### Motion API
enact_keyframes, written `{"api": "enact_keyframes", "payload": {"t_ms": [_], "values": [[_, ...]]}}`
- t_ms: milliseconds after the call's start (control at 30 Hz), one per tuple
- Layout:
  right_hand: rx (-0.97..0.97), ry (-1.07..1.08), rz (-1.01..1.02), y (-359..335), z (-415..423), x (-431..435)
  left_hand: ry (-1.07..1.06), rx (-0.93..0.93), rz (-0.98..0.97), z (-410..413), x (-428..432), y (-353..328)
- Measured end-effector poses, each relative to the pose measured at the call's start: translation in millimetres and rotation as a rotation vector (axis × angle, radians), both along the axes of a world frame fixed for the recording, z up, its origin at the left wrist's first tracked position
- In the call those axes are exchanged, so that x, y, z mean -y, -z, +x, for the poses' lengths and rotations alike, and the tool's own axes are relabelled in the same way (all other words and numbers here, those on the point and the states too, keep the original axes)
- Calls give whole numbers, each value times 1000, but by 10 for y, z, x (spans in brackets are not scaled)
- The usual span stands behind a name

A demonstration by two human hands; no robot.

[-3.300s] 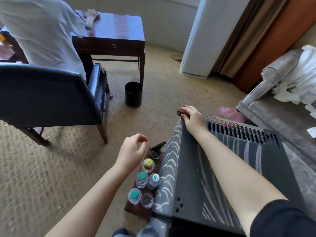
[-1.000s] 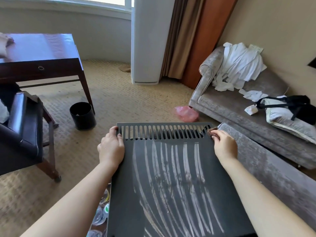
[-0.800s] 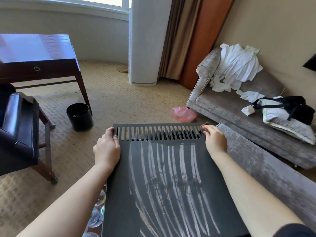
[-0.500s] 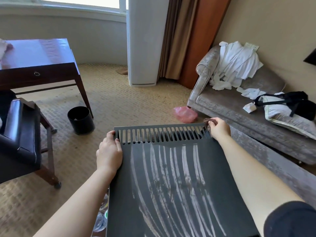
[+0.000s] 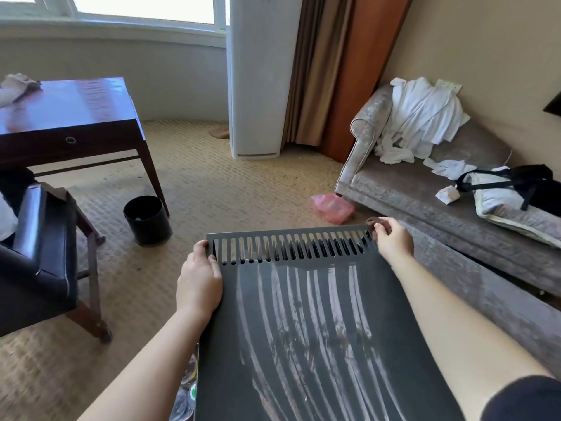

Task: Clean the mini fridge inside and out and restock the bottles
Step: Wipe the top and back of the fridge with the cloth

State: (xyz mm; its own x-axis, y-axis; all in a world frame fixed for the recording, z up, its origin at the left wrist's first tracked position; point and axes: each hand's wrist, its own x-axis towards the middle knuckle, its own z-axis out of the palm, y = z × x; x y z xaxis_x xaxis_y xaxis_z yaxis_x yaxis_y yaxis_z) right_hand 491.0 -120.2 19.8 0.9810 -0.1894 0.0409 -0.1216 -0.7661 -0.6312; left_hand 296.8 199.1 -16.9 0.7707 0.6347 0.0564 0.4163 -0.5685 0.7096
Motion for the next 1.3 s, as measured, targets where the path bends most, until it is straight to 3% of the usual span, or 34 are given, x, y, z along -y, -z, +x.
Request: {"api": "enact_keyframes", "payload": {"t_ms": [67, 133, 233, 400, 633, 767, 833, 1300], "values": [[-24, -32, -44, -41, 72, 90, 2, -2, 4, -1, -5, -1], [-16, -64, -243, -52, 26, 53, 2, -3, 6, -4, 11, -7], [146, -186, -473, 51, -209, -215, 5, 8, 11, -16, 11, -33], [211, -226, -257, 45, -433, -619, 3, -16, -1, -23, 22, -65], [310, -802, 51, 190, -1337, -2014, 3, -10, 3, -20, 26, -91], [346, -963, -3, 190, -1367, -2014, -4, -35, 8, -13, 24, -94], [354, -928, -83, 219, -1236, -1752, -4, -34, 16, -23, 30, -96], [269, -24, -141, 171, -482, 121, -2, -7, 7, -17, 9, -59]]}}
